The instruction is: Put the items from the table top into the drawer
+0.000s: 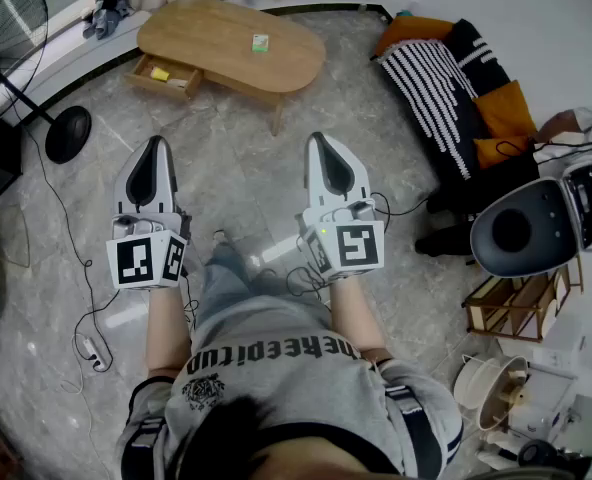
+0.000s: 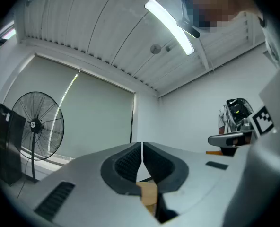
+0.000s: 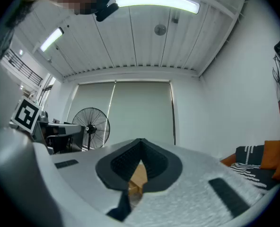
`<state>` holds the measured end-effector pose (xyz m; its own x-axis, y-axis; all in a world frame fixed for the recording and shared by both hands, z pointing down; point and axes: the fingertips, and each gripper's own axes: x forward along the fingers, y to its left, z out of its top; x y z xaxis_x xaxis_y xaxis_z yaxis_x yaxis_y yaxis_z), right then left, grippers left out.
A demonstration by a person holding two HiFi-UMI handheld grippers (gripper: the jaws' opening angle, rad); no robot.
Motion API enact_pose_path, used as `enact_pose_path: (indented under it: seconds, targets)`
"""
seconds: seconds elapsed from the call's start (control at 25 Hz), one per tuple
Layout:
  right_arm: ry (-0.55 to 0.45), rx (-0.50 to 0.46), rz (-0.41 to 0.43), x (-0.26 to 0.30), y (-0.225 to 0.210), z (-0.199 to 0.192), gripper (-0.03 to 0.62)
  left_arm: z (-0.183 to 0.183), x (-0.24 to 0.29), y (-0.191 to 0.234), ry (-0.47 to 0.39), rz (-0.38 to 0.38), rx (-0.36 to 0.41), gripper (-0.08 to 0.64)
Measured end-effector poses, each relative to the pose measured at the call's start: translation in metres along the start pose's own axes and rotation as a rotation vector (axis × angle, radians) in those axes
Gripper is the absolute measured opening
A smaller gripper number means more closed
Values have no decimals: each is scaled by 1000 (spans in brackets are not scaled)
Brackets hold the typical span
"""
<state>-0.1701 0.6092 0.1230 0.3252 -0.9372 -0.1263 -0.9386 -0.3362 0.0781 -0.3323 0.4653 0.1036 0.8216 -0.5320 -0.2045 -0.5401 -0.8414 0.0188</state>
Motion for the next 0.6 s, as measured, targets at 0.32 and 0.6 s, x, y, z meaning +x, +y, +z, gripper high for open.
enact_pose_path:
  seconds: [0.32,0.6]
  targets:
    - [0,-5,-6,14,1,4,3,4,12,5,-2,-14,9,12]
    - [-37,9,-13,43,6,5,3,1,32,30,-1,-14,4,12]
